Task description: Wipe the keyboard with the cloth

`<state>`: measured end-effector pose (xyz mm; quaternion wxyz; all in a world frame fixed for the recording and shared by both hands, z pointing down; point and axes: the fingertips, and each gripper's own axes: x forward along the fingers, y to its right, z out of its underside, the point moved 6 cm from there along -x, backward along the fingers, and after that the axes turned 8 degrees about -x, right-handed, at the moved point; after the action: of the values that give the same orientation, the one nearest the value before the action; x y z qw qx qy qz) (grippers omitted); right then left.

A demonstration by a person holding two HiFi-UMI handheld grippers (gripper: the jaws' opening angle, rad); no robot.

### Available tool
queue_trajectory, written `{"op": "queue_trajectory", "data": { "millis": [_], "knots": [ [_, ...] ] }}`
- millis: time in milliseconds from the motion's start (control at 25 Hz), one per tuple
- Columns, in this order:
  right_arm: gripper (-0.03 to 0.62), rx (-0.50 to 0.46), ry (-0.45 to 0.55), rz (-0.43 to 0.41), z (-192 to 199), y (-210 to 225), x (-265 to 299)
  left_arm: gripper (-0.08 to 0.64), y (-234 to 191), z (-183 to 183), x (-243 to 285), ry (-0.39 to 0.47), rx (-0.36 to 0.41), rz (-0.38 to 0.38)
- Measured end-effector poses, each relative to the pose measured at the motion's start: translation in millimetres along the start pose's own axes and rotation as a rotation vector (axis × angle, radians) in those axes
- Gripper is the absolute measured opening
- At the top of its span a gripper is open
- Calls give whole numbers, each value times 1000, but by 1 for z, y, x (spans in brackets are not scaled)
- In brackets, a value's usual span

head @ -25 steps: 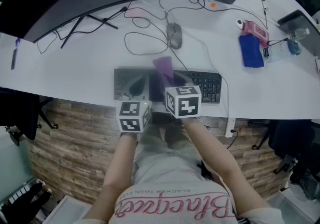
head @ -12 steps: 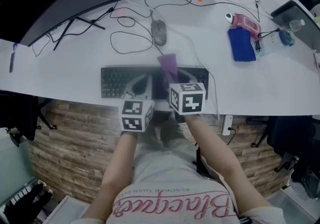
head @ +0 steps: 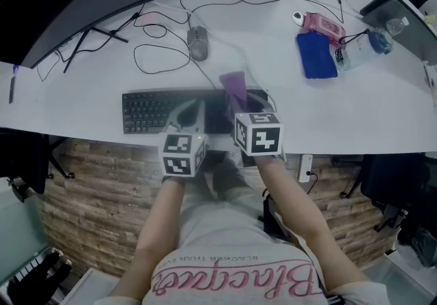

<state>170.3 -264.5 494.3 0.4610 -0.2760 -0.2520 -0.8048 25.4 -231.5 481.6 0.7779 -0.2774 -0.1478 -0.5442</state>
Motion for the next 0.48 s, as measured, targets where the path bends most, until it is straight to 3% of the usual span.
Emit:
{"op": "queue_trajectory", "data": {
  "millis": [480],
  "knots": [
    [94, 36, 7, 62, 7, 65, -21, 6, 34, -3, 22, -5, 28, 14]
  ]
}}
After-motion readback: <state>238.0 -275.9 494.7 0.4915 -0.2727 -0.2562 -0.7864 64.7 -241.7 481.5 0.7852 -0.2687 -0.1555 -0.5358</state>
